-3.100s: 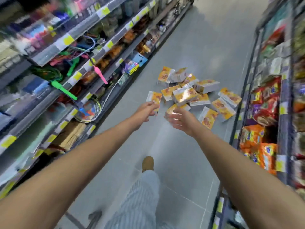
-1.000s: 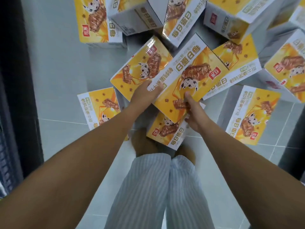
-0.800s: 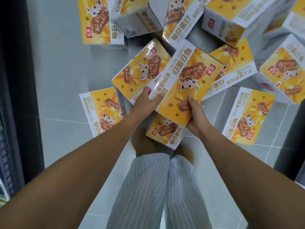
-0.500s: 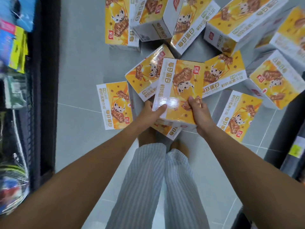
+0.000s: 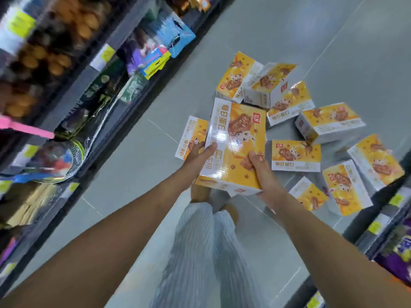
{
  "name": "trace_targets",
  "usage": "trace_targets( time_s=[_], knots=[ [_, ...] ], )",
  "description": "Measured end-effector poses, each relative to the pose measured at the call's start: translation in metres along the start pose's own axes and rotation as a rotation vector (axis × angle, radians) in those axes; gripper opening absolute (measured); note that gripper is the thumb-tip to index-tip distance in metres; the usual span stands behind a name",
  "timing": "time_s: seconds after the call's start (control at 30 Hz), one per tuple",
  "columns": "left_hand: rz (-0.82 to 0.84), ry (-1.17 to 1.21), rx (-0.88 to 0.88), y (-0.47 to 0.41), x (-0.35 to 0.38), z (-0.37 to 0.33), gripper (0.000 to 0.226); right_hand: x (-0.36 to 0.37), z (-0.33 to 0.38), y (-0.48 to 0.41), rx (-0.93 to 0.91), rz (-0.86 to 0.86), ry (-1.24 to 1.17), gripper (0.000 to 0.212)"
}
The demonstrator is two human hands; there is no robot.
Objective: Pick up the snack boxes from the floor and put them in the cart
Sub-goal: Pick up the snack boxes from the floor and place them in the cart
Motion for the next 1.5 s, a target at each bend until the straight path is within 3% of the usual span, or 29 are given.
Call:
trace_targets(
  time_s=[0.1,0.17,0.27,0.3,0.37,0.47,0.6,0.73,0.87,1.03,1.17,1.5],
  knots=[
    [-0.045,0.108,0.056,0.049,-0.027,-0.006,0.038,0.030,0.022,0.045,-0.022,0.105,0.046,0.044],
    [-0.089,0.187,0.086,0.085,-0.052,-0.003,0.044,0.052,0.033,0.070,-0.004,0.157,0.071,0.032],
    [-0.131,0.245,0.110,0.135,-0.085,0.012,0.083,0.093,0.044,0.108,-0.019,0.244,0.186,0.042],
    [-0.137,0.268,0.112,0.145,-0.093,0.018,0.086,0.102,0.045,0.116,-0.015,0.241,0.227,0.043],
    [-0.173,0.311,0.124,0.178,-0.116,0.032,0.070,0.131,0.040,0.135,-0.038,0.253,0.306,0.040],
    [-0.229,0.365,0.125,0.220,-0.150,0.064,0.047,0.173,0.018,0.163,-0.076,0.260,0.362,0.063],
    [-0.299,0.395,0.139,0.293,-0.191,0.119,0.057,0.219,-0.032,0.216,-0.124,0.301,0.522,0.036],
    [-0.380,0.450,0.158,0.378,-0.228,0.187,0.048,0.260,-0.096,0.279,-0.155,0.397,0.659,0.061],
    [-0.484,0.514,0.173,0.463,-0.262,0.242,0.047,0.306,-0.151,0.352,-0.180,0.486,0.746,0.046],
    [-0.610,0.620,0.269,0.556,-0.309,0.311,0.048,0.373,-0.223,0.423,-0.210,0.629,0.803,0.054],
    [-0.696,0.788,0.326,0.616,-0.343,0.369,0.038,0.427,-0.281,0.484,-0.167,0.776,0.876,0.040],
    [-0.808,1.190,0.408,0.721,-0.479,0.456,0.034,0.580,-0.393,0.568,-0.067,0.960,1.141,0.049]
  ],
)
Point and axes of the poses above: each hand's wrist, its own y-axis away from the middle knuckle, its own x-axis out of the palm, z = x × y, the point moved 6 cm from there along -y, towards the middle knuckle, and after that the axes turned 7 degrees about y, right-handed, at the moved point
